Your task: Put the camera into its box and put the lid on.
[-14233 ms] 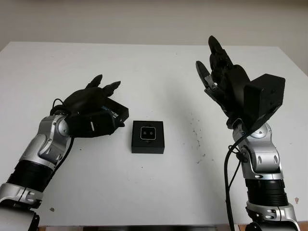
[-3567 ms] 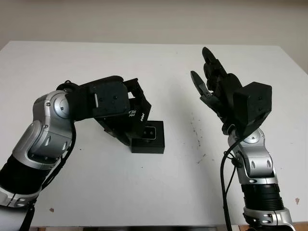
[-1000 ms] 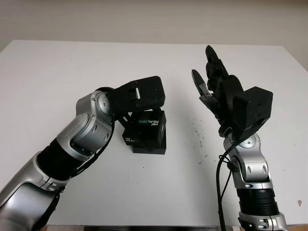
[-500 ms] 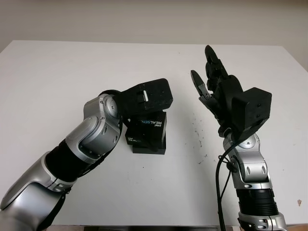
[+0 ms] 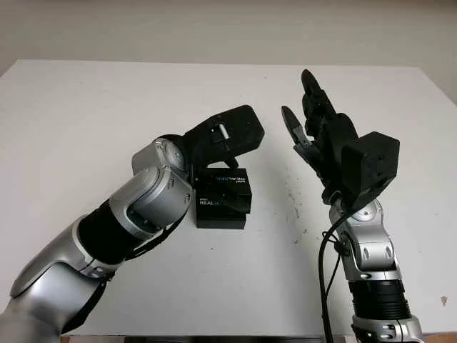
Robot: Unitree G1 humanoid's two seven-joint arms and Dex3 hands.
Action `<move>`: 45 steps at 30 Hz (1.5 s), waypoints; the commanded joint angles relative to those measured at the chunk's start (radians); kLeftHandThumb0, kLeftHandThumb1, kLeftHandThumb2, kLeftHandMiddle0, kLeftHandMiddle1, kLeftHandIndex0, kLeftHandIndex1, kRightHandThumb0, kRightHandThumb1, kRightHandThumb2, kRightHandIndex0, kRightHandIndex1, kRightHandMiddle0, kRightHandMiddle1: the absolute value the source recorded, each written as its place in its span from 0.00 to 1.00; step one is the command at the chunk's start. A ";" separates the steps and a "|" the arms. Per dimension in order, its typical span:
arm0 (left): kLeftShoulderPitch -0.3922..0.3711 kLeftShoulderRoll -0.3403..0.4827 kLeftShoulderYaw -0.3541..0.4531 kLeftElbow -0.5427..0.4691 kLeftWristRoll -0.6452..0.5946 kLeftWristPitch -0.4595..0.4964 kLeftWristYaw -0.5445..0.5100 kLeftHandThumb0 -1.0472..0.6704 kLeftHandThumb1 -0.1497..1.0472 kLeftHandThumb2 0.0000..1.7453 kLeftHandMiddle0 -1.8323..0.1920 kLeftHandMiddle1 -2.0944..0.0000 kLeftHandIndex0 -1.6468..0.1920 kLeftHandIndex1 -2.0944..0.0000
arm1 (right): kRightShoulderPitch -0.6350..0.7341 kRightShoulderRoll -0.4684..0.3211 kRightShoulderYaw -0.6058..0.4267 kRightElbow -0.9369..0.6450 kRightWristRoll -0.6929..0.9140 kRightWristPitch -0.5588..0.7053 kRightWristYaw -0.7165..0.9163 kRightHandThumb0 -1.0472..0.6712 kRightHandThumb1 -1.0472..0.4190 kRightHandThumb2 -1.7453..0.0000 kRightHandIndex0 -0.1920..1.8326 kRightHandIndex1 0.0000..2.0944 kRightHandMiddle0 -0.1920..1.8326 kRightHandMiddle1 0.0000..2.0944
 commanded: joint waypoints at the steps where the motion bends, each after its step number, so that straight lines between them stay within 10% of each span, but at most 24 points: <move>1: -0.013 -0.009 -0.018 -0.044 -0.038 -0.001 -0.002 0.28 1.00 0.23 1.00 0.12 1.00 0.11 | -0.016 0.003 -0.004 0.003 0.008 -0.014 0.004 0.25 0.00 0.82 0.07 0.03 0.12 0.03; 5: 0.013 0.032 -0.026 -0.071 -0.070 -0.076 0.004 0.28 1.00 0.24 1.00 0.04 0.99 0.01 | -0.014 -0.001 0.000 -0.002 0.001 -0.007 0.002 0.25 0.00 0.82 0.07 0.03 0.11 0.03; 11: 0.031 0.096 -0.060 -0.078 -0.087 -0.182 -0.012 0.27 1.00 0.24 1.00 0.17 1.00 0.30 | -0.010 -0.004 -0.001 0.005 -0.006 -0.025 0.002 0.25 0.00 0.82 0.08 0.03 0.12 0.03; 14: 0.013 0.116 -0.091 -0.092 -0.090 -0.172 -0.031 0.28 1.00 0.23 1.00 0.48 1.00 0.53 | -0.011 -0.003 -0.001 0.006 -0.008 -0.021 0.001 0.25 0.00 0.82 0.08 0.03 0.12 0.03; 17: 0.006 0.141 -0.111 -0.102 -0.089 -0.206 -0.055 0.28 1.00 0.22 1.00 0.51 1.00 0.60 | -0.012 -0.003 -0.003 0.004 -0.006 -0.015 0.002 0.25 0.00 0.82 0.08 0.03 0.12 0.03; 19: 0.004 0.172 -0.119 -0.108 -0.089 -0.254 -0.086 0.28 1.00 0.24 1.00 0.82 1.00 0.77 | -0.012 -0.005 -0.002 0.006 -0.010 -0.019 0.001 0.24 0.00 0.82 0.08 0.03 0.12 0.03; 22: 0.005 0.203 -0.127 -0.122 -0.079 -0.272 -0.116 0.27 1.00 0.23 1.00 0.98 1.00 0.94 | -0.014 -0.005 -0.003 0.009 -0.002 -0.022 0.009 0.25 0.00 0.81 0.08 0.03 0.12 0.03; 32: 0.017 0.246 -0.143 -0.170 -0.053 -0.269 -0.144 0.27 1.00 0.24 1.00 1.00 1.00 1.00 | -0.012 -0.003 -0.007 -0.003 0.002 -0.007 0.017 0.26 0.00 0.81 0.07 0.02 0.11 0.02; 45: 0.222 0.327 -0.082 -0.168 0.134 -0.595 -0.102 0.25 1.00 0.27 1.00 1.00 1.00 1.00 | -0.009 -0.020 -0.007 0.010 -0.011 -0.032 0.026 0.26 0.00 0.81 0.08 0.03 0.11 0.03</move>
